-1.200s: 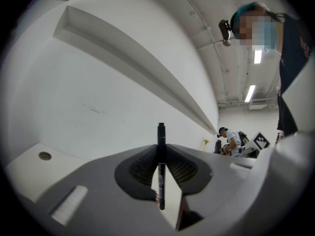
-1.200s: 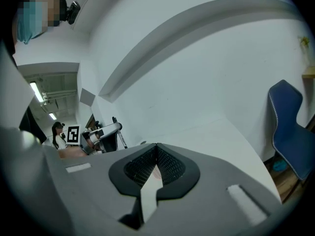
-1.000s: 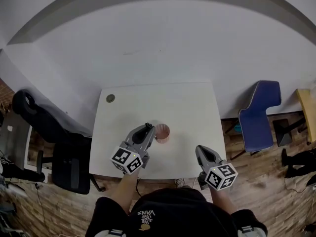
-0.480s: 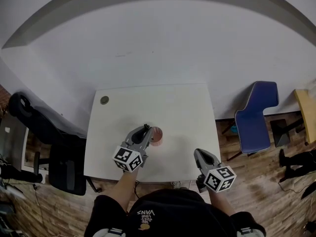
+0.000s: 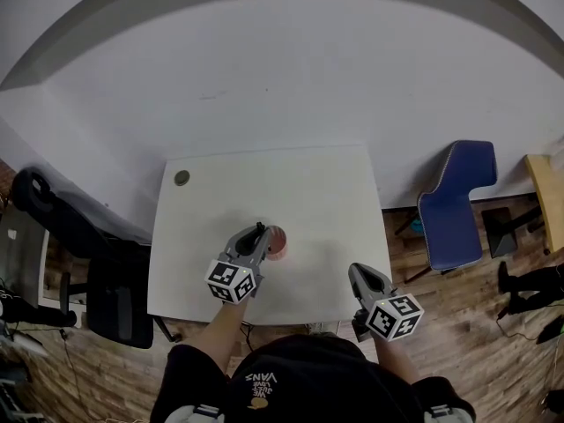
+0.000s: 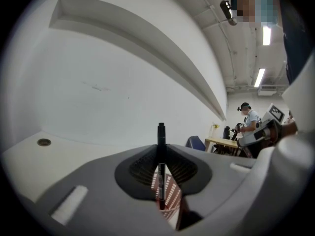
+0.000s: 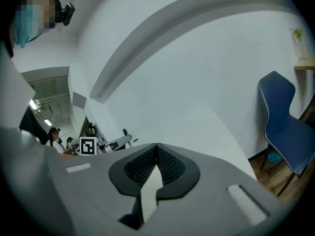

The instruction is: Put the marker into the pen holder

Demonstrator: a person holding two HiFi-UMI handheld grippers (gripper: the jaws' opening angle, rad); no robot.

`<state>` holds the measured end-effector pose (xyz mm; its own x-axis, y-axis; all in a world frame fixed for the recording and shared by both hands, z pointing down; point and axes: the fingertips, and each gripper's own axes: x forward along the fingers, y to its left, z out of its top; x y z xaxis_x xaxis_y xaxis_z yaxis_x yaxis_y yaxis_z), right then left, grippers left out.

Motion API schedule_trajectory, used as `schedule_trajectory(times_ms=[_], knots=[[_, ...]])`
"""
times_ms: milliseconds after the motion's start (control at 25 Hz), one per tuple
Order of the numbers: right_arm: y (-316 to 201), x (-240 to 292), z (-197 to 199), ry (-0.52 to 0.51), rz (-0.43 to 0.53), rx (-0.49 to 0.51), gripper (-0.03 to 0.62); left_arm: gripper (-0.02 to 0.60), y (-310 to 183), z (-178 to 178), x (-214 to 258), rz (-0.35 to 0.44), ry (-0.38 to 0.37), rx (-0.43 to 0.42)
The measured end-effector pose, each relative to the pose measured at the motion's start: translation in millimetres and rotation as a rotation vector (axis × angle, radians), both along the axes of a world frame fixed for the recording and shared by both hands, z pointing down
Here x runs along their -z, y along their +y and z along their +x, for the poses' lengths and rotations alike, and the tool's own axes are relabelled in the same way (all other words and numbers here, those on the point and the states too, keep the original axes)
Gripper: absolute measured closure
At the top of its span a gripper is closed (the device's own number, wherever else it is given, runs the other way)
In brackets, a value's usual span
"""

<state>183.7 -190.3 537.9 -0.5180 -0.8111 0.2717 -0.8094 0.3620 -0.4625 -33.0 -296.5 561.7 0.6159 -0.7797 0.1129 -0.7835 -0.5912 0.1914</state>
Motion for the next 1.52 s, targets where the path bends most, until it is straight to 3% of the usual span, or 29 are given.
schedule_trajectory(times_ms=[800,1520], knots=[[-15,-4,-8,0.006,-0.010,0.010,0.592,0.476,-4,3,-41,-0.105,-0.122,-0.026],[-20,-9,-16,0.011,-0.022,0.014,0.592,0.476,-9,0,-56,-0.156,-0.169,-0.034]])
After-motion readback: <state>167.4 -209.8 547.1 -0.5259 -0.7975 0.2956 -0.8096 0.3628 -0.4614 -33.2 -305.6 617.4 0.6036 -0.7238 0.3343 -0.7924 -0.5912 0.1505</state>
